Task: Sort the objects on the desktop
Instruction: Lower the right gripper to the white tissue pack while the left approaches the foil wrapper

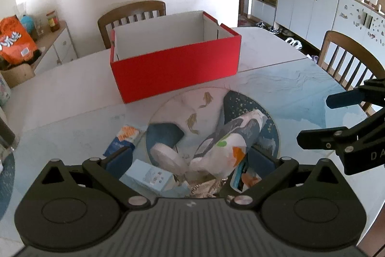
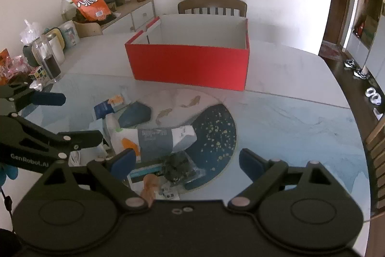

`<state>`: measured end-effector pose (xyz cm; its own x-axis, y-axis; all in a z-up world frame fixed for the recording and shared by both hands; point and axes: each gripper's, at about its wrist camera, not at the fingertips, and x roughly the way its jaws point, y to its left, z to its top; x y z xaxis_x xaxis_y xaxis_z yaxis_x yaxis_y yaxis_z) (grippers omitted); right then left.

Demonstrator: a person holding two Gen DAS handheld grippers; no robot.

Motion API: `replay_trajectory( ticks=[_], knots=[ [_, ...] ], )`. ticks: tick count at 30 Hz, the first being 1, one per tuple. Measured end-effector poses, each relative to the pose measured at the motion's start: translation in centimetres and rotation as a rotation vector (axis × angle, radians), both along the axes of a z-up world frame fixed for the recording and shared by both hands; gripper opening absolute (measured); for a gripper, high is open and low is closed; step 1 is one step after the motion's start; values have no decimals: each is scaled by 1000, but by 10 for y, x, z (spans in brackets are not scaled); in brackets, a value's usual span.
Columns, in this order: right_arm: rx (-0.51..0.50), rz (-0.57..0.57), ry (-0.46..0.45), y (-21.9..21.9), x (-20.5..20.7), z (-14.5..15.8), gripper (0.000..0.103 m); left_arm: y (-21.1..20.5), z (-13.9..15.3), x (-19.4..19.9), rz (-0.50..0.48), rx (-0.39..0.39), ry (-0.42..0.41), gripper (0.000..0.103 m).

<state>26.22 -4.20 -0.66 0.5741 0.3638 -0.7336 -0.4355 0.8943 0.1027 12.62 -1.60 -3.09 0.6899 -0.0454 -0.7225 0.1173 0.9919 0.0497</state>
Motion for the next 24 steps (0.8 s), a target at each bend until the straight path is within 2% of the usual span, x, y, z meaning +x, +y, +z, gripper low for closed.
replay_trajectory(
  ticks=[7, 15, 24],
  knots=[
    [-12, -7, -1, 1, -3, -9, 93, 6, -10, -5, 10, 3, -6, 103],
    [-20, -5, 27, 3, -4, -22, 92, 9, -26, -15, -40, -25, 22, 103],
    [-29, 0, 70, 9, -6, -42, 91, 4, -48, -25, -62, -19, 45, 103]
  ],
)
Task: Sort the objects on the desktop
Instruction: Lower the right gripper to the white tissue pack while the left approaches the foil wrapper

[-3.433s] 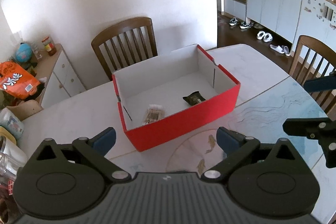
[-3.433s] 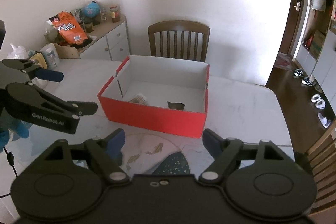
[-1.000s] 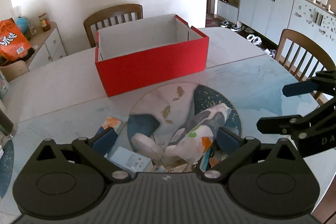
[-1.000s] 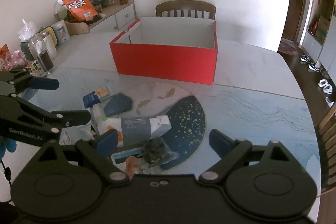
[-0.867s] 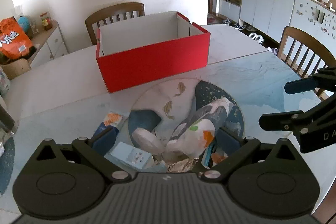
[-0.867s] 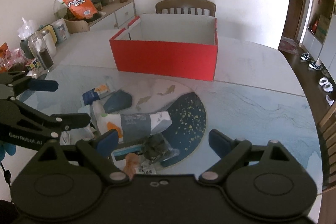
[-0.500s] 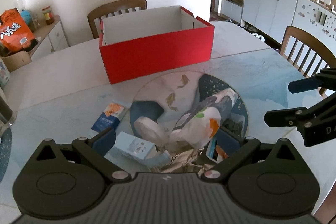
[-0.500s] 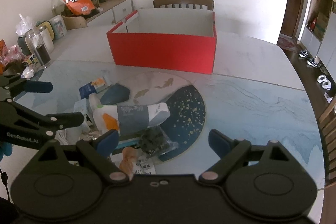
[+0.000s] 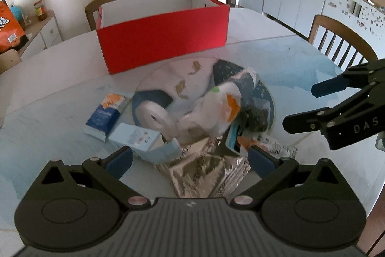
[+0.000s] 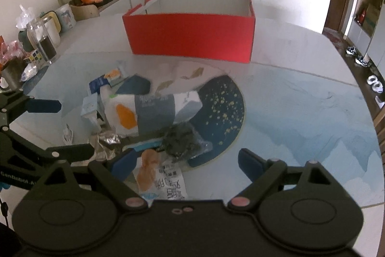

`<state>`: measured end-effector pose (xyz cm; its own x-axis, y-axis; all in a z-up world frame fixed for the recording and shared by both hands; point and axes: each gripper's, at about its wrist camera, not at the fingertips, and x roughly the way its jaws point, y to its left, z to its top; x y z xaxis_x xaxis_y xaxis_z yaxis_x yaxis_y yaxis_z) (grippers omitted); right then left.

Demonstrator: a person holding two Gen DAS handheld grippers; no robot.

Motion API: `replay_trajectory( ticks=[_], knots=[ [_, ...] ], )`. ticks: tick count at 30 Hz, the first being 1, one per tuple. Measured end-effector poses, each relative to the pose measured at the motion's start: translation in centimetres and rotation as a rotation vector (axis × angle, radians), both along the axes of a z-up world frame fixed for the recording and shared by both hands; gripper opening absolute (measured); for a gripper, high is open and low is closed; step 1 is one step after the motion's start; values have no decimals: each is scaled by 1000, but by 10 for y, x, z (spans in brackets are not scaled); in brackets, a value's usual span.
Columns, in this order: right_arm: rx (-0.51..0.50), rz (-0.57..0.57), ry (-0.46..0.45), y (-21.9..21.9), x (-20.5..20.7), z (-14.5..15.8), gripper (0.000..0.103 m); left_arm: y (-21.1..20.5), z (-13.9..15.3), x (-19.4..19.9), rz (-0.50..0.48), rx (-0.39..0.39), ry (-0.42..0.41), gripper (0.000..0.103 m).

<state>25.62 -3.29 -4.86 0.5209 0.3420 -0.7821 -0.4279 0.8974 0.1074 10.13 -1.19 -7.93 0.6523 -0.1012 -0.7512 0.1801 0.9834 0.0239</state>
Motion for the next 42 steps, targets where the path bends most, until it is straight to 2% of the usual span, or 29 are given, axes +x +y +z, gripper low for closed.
replay_trajectory(
  ticks=[6, 10, 19, 23, 33, 40, 42],
  knots=[
    [-8, 13, 22, 4, -2, -9, 90, 5, -11, -3, 29, -15, 21, 102],
    [-13, 23, 37, 7, -3, -17, 90, 12, -18, -2, 84, -74, 61, 102],
    [-38, 57, 67, 16, -5, -31, 88, 17, -20, 8, 152, -121, 98, 102],
    [-51, 70, 62, 22, -6, -36, 88, 17, -24, 16, 177, -116, 123, 102],
    [-139, 100, 33, 41, -10, -53, 79, 18, -34, 29, 211, -168, 167, 100],
    [-131, 93, 37, 44, -7, -57, 76, 22, -37, 33, 219, -200, 177, 93],
    [-129, 91, 34, 44, -7, -57, 70, 23, -37, 34, 219, -206, 178, 91]
  ],
)
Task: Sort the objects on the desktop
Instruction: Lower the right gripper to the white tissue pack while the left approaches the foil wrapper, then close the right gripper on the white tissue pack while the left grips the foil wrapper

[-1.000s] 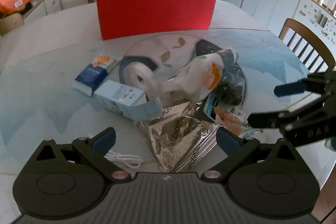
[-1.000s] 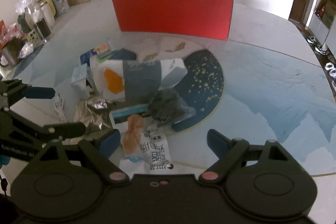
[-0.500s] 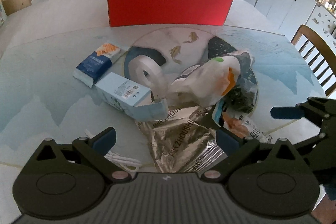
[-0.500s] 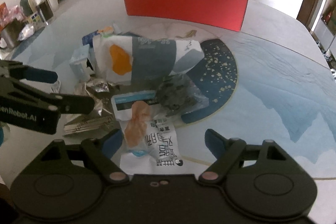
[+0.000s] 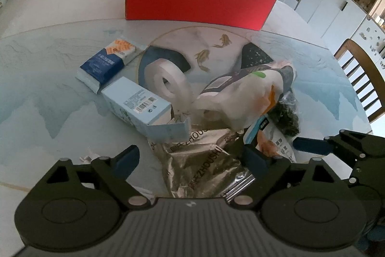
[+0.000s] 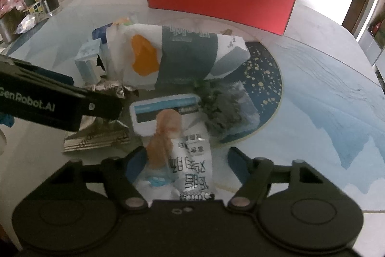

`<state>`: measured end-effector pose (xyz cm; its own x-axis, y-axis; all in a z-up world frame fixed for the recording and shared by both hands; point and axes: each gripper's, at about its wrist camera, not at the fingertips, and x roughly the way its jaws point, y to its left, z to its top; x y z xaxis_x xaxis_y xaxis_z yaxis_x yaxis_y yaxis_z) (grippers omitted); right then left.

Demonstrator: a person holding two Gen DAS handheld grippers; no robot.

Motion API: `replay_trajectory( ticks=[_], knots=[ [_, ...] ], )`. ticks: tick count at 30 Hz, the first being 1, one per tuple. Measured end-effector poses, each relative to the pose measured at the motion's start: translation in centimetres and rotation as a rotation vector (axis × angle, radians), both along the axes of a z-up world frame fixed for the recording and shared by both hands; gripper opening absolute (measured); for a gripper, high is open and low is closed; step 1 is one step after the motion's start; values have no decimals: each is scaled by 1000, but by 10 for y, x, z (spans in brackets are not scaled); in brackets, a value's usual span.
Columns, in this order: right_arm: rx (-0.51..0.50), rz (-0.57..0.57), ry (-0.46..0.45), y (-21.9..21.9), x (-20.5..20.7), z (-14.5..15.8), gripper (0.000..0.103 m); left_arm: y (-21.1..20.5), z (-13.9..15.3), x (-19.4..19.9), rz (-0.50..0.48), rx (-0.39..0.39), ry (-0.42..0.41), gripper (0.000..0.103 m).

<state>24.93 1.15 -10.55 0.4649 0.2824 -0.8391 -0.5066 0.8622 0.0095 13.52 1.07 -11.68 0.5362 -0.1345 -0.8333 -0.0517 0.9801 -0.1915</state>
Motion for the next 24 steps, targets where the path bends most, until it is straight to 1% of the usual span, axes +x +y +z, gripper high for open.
replay_trajectory(
  ticks=[3, 5, 7, 9, 14, 18, 21, 24],
  knots=[
    [4, 0, -2, 0, 0, 1, 62, 3, -1, 1, 6, -29, 6, 86],
    [5, -1, -3, 0, -1, 1, 59, 4, -1, 2, 9, -41, 14, 85],
    [4, -4, -5, -2, -2, 1, 56, 3, -2, 2, 2, -51, 20, 77],
    [7, -8, -6, -4, -3, 2, 55, 2, -2, 1, -3, -64, 21, 71],
    [8, -21, -12, -7, -5, 4, 49, 1, 0, -1, -3, -71, 20, 64],
    [5, -24, -20, -9, -6, 6, 43, 0, 2, -2, -6, -62, 14, 55],
    [-4, -20, -33, -9, -8, 9, 42, 0, 2, -3, -11, -62, 15, 55],
    [-36, 9, -47, -5, -9, 10, 44, 0, 2, -5, -17, -64, 18, 54]
  ],
)
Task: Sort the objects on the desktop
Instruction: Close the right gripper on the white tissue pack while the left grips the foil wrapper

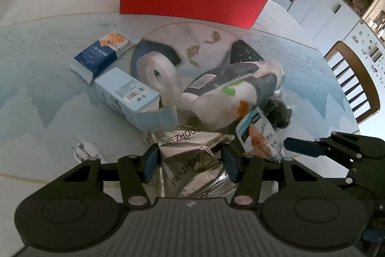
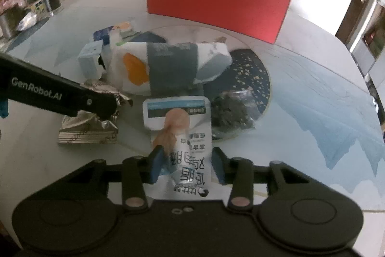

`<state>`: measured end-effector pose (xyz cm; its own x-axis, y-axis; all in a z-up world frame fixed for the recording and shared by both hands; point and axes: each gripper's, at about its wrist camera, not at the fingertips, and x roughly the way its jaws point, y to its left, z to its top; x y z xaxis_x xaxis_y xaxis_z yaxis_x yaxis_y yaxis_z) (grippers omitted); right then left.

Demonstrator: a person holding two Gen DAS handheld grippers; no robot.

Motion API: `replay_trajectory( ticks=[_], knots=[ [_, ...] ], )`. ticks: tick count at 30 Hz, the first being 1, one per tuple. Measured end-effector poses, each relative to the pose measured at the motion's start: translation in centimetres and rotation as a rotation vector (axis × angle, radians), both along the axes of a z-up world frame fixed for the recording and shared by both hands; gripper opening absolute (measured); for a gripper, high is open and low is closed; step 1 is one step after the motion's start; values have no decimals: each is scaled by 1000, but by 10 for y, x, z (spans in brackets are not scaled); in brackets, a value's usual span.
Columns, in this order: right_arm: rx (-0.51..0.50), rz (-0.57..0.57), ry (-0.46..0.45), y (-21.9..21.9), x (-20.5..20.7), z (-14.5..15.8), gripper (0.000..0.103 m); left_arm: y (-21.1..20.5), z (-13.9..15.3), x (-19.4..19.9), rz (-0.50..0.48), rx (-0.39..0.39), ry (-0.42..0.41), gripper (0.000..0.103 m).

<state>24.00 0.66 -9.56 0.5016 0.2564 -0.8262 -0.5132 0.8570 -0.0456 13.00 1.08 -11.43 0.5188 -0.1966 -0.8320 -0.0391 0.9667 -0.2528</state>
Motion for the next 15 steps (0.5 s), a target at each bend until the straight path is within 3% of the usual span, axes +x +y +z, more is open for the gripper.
replay_trajectory(
  ticks=[2, 6, 15],
  knots=[
    [14, 3, 21, 1, 2, -1, 50, -1, 0, -2, -8, 4, 3, 54],
    [54, -5, 30, 3, 6, -1, 76, 1, 0, -10, -15, 9, 4, 54],
    [43, -4, 39, 13, 19, -11, 72, 6, 1, -16, -33, 11, 3, 54]
  ],
)
